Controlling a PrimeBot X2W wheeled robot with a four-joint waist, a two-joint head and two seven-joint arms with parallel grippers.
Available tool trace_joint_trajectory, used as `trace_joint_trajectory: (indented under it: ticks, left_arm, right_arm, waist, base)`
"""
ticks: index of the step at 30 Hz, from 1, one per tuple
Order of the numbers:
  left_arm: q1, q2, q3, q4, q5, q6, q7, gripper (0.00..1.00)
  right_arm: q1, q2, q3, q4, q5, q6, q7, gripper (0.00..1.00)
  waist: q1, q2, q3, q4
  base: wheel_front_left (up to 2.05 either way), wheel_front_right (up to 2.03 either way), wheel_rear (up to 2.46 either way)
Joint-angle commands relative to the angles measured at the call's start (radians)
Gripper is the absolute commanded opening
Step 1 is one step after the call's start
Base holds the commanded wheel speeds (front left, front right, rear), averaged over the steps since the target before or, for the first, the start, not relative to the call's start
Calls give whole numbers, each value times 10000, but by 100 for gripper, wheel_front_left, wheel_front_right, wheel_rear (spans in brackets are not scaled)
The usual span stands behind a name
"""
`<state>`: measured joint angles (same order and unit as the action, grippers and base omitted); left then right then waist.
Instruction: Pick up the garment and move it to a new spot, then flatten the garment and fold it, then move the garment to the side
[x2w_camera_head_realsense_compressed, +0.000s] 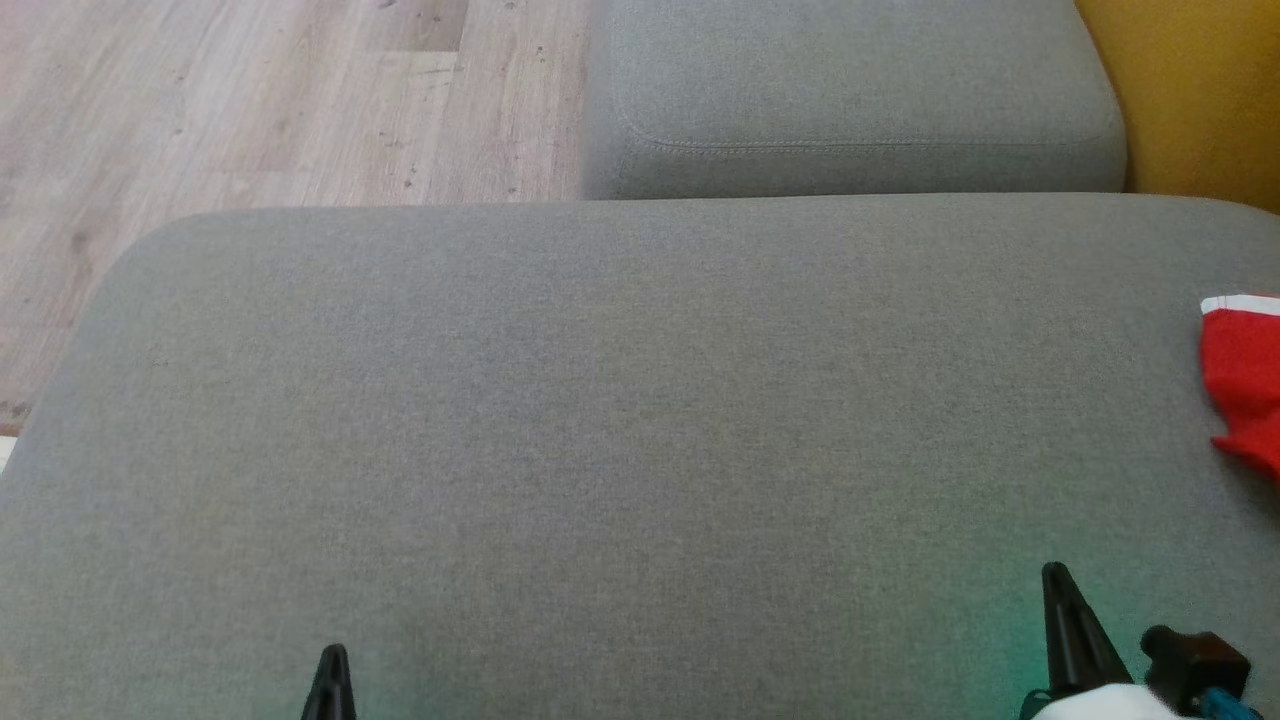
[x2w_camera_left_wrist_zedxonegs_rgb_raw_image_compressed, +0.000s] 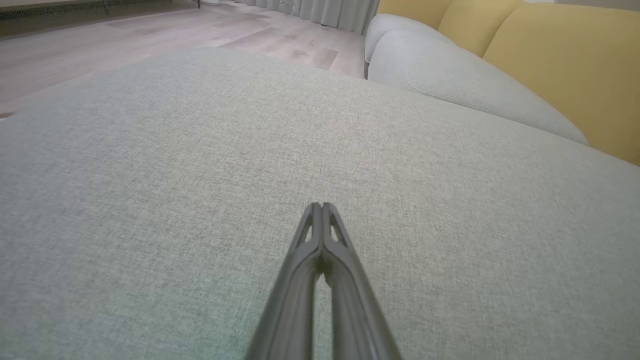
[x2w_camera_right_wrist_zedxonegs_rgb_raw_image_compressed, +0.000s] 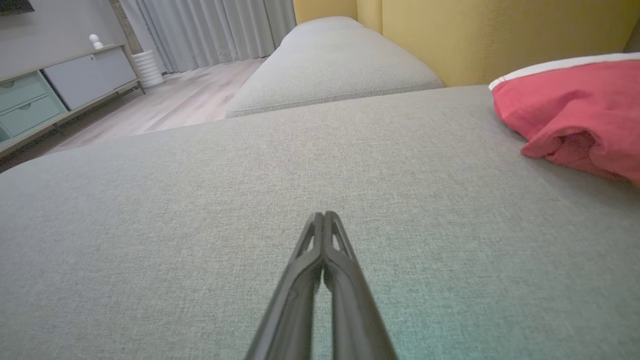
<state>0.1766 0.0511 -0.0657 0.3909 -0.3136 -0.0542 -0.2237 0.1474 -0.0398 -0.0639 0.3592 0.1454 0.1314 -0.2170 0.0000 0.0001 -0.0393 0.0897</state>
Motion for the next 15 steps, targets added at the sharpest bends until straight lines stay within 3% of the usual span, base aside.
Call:
trace_joint_trajectory:
  ticks: [1, 15]
  left_arm:
    - [-405, 3, 136, -320, -252, -54, 33, 0]
    - [-694, 1, 330, -472, -1812, -142, 433, 0]
  right_arm:
    - [-422, -13, -41, -355, 308, -1, 53, 0]
    - [-665, -24, -79, -473, 2070, -1, 434, 0]
  waist:
    - [0, -1, 5, -10]
    - [0, -1, 56, -119]
  base:
    - [0, 0, 0]
    - [0, 0, 0]
